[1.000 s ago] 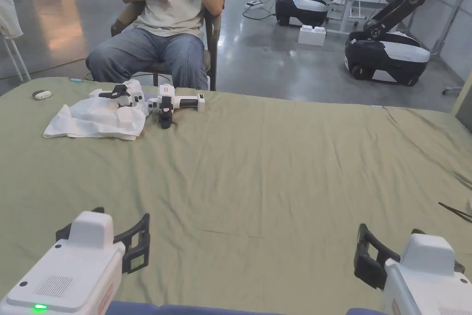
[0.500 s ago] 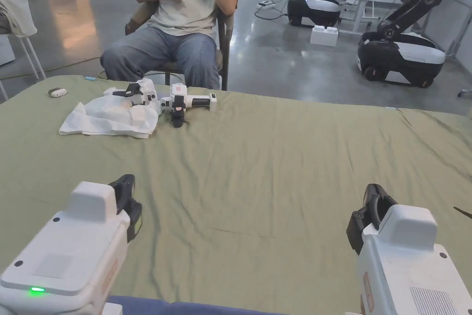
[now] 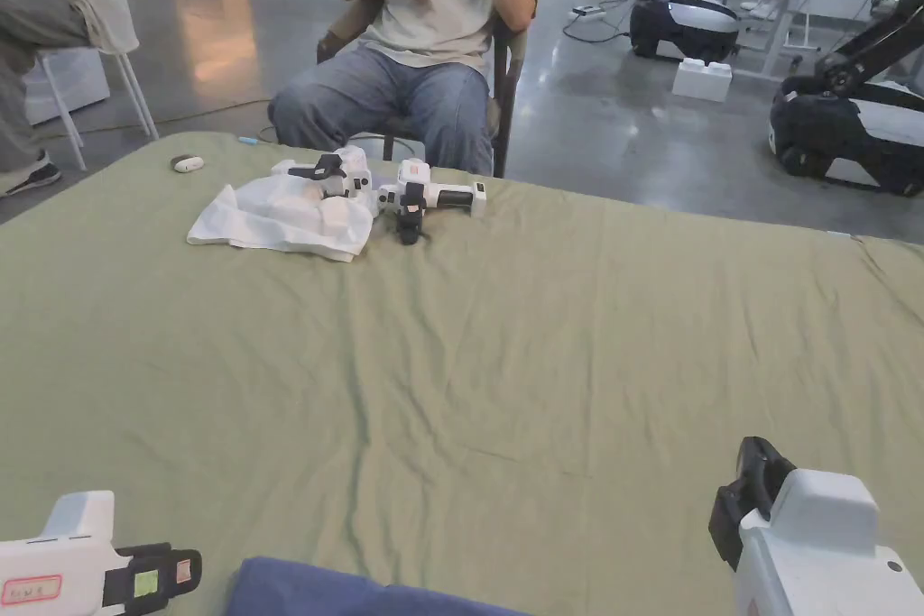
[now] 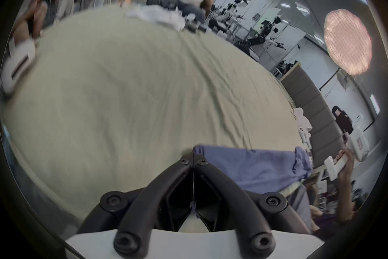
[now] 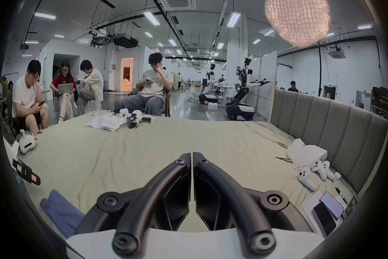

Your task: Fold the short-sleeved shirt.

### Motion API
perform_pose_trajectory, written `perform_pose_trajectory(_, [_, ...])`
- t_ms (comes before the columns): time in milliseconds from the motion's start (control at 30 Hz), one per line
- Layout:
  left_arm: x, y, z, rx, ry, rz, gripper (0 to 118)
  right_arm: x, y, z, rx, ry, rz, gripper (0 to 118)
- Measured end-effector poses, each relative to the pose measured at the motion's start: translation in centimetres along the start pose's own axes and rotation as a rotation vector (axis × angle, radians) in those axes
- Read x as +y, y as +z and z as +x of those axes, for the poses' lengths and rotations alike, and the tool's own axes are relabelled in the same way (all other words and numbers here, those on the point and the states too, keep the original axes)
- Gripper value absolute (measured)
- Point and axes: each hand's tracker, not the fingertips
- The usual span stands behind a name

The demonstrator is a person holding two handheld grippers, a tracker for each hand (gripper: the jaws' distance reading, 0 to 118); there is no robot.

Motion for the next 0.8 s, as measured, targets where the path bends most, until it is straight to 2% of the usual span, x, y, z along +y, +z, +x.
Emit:
perform_pose_trajectory(67, [-0.3, -1.0, -1.4, -0.077, 0.081, -0.043, 35, -0.5, 0.0, 0.0, -0.001, 0.001, -0.018, 0])
perform_pose_trajectory(133, [-0.6, -2.0, -2.3, -0.134, 0.145, -0.088, 84, -0.8, -0.1, 0.1, 0.000, 0.000, -0.032, 0])
perform_pose_trajectory(167, [-0.8, -2.7, -2.8, -0.155, 0.177, -0.093, 95, -0.9, 0.0, 0.2, -0.001, 0.001, -0.038, 0])
perform_pose_trajectory(200, [-1.0, -3.3, -3.3, -0.170, 0.209, -0.106, 96, -1.0, 0.0, 0.3, -0.003, 0.002, -0.042, 0])
perform_pose_trajectory(300, [-1.2, -3.7, -4.5, -0.263, 0.297, -0.032, 96, -1.2, 0.3, 0.7, -0.011, 0.004, -0.052, 0])
perform_pose_trajectory(400, [-1.3, -4.4, -4.5, -0.387, 0.387, -0.066, 96, -1.2, 0.4, 1.3, -0.020, 0.001, -0.059, 0])
perform_pose_trajectory(500, [-1.7, -5.6, -2.9, -0.449, 0.350, -0.138, 92, -1.2, 0.4, 1.7, -0.029, 0.000, -0.065, 0])
perform_pose_trajectory(567, [-1.8, -6.5, -1.6, -0.436, 0.320, -0.154, 75, -1.2, 0.4, 1.9, -0.030, -0.006, -0.067, 0])
perform_pose_trajectory(600, [-1.9, -6.8, -1.1, -0.391, 0.299, -0.174, 58, -1.2, 0.4, 1.9, -0.031, -0.009, -0.067, 0])
perform_pose_trajectory(633, [-2.0, -7.4, -1.1, -0.343, 0.285, -0.180, 27, -1.2, 0.4, 1.9, -0.031, -0.011, -0.067, 0])
perform_pose_trajectory(667, [-2.2, -7.7, -0.7, -0.285, 0.250, -0.190, 12, -1.2, 0.4, 2.0, -0.030, -0.014, -0.068, 0])
perform_pose_trajectory(800, [-2.3, -6.5, -0.4, -0.306, 0.254, -0.131, 6, -1.1, 0.4, 2.0, -0.023, -0.007, -0.069, 0])
